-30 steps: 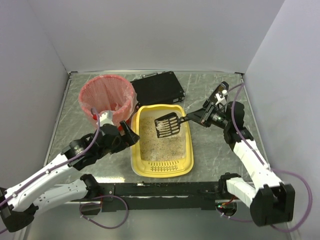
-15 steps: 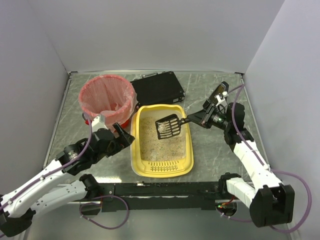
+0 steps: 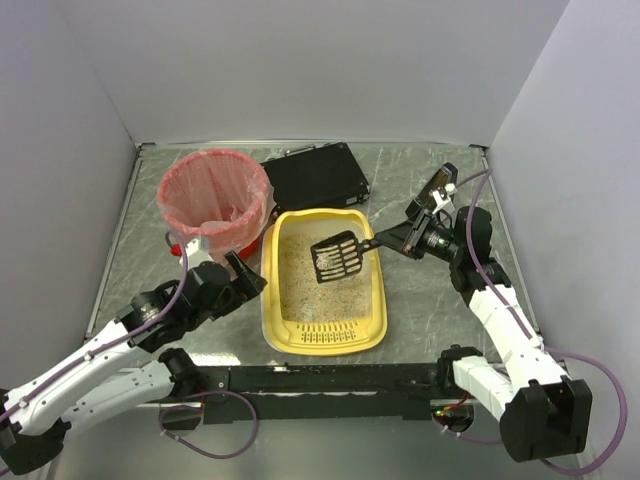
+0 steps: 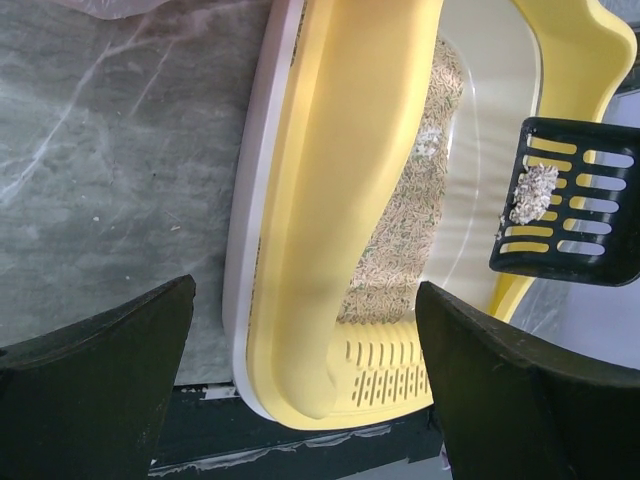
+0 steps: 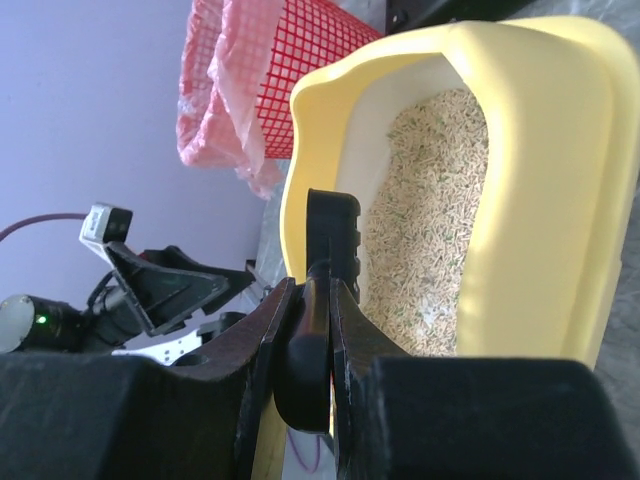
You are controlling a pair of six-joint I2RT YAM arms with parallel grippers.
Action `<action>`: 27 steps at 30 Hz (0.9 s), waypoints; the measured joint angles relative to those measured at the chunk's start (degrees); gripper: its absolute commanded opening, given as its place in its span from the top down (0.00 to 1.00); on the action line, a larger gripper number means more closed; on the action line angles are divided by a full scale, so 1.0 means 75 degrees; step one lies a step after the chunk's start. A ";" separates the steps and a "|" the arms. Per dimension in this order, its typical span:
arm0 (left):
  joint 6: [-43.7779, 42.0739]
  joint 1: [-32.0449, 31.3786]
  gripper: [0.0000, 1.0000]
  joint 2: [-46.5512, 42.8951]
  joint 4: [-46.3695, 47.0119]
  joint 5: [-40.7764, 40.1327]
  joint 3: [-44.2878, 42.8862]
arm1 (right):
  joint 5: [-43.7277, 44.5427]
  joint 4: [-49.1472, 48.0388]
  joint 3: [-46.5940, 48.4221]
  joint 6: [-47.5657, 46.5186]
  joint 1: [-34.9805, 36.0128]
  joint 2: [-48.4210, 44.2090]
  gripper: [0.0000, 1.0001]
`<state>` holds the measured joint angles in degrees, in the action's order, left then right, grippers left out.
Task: Clean the litter box
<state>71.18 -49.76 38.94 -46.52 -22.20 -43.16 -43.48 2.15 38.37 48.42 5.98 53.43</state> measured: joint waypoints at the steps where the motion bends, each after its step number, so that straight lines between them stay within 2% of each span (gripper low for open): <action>1: 0.0000 0.0000 0.03 -0.0012 0.0000 0.0000 0.0015 | -0.0017 0.0015 0.0009 0.0003 0.0000 0.0012 1.00; 6: 0.0041 0.0000 0.03 -0.0009 -0.0044 -0.0085 0.0023 | 0.0236 0.0615 0.0114 -0.0265 0.0006 -0.0079 1.00; 10: 0.0015 0.0000 0.03 0.0044 -0.0020 -0.0117 0.0070 | 0.0122 -0.0184 0.0114 0.0204 0.0146 0.0111 1.00; 17: 0.0102 0.0000 0.03 0.0373 -0.0455 -0.0449 0.0041 | 0.0128 0.0525 0.0764 0.0000 0.0221 0.0160 1.00; 22: 0.0335 0.0000 0.03 0.0356 -0.0842 -0.0691 0.0041 | 0.0207 0.1119 0.1888 0.0201 0.0510 0.0583 1.00; 27: 0.0641 0.0000 0.03 0.0149 -0.1087 -0.0769 0.0134 | 0.0592 0.1877 0.3768 0.0259 0.1294 0.1603 1.00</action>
<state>75.99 -49.76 40.05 -54.68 -27.97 -42.15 -39.05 16.23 66.63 50.37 15.68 65.45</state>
